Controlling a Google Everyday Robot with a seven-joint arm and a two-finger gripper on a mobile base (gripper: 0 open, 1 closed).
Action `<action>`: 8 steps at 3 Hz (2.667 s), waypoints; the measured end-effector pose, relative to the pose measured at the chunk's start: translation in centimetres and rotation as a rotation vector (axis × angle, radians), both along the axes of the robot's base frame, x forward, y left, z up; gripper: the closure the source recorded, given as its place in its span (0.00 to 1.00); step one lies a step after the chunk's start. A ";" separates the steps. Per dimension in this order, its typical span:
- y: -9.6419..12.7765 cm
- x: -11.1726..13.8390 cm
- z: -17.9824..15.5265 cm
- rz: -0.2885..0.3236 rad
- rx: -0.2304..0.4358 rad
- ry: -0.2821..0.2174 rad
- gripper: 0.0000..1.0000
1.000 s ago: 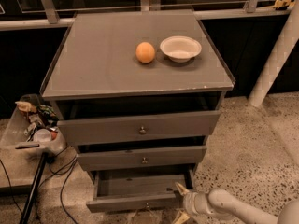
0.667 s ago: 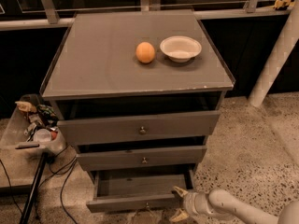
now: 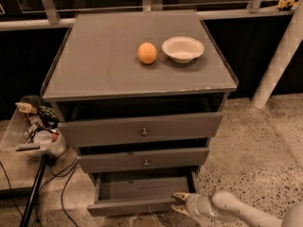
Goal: Open bottom drawer
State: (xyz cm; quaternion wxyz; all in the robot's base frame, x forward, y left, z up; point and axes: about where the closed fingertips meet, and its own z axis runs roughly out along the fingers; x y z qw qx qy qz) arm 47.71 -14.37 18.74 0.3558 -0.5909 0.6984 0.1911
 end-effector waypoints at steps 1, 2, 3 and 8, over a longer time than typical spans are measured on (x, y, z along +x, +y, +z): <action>0.0 0.0 0.0 0.000 0.000 0.000 0.88; 0.0 0.0 0.0 0.000 0.000 0.000 1.00; 0.0 0.0 0.0 0.000 0.000 0.000 0.85; 0.0 0.0 0.0 0.000 0.000 0.000 0.00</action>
Offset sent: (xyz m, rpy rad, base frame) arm 0.0000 0.0000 0.0000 0.0000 0.0000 0.0000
